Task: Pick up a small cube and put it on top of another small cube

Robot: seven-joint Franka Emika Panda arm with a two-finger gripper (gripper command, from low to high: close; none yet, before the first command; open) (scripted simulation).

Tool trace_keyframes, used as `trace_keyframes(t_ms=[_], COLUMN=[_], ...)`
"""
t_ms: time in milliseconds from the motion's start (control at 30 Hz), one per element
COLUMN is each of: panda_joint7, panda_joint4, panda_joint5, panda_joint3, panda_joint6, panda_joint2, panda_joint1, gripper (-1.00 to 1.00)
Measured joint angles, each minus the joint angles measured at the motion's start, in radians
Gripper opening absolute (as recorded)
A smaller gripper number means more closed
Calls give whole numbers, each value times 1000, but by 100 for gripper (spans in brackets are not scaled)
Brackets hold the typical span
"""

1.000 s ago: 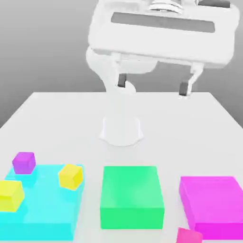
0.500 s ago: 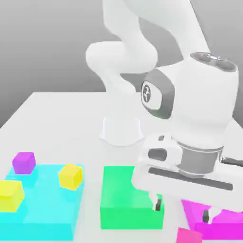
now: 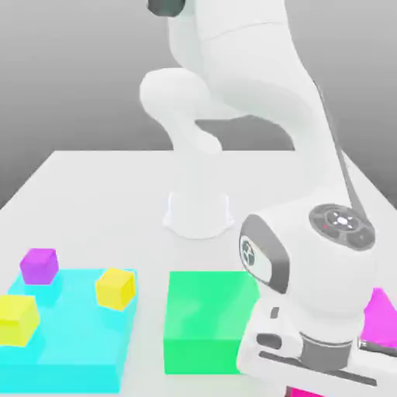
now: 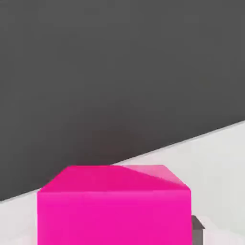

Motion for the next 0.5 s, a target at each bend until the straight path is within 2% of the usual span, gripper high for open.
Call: trace_keyframes(t_ms=[100,400,500], panda_joint7=[-4,255,358], panda_joint4=[-36,-211,-272], panda_joint5=[54,153,174], panda_joint3=[6,-220,-291], panda_joint6=[-68,-153,-177], panda_joint2=[-102,-353,-443], panda_joint1=[-43,-236,-361], gripper=[-100,-100,-100])
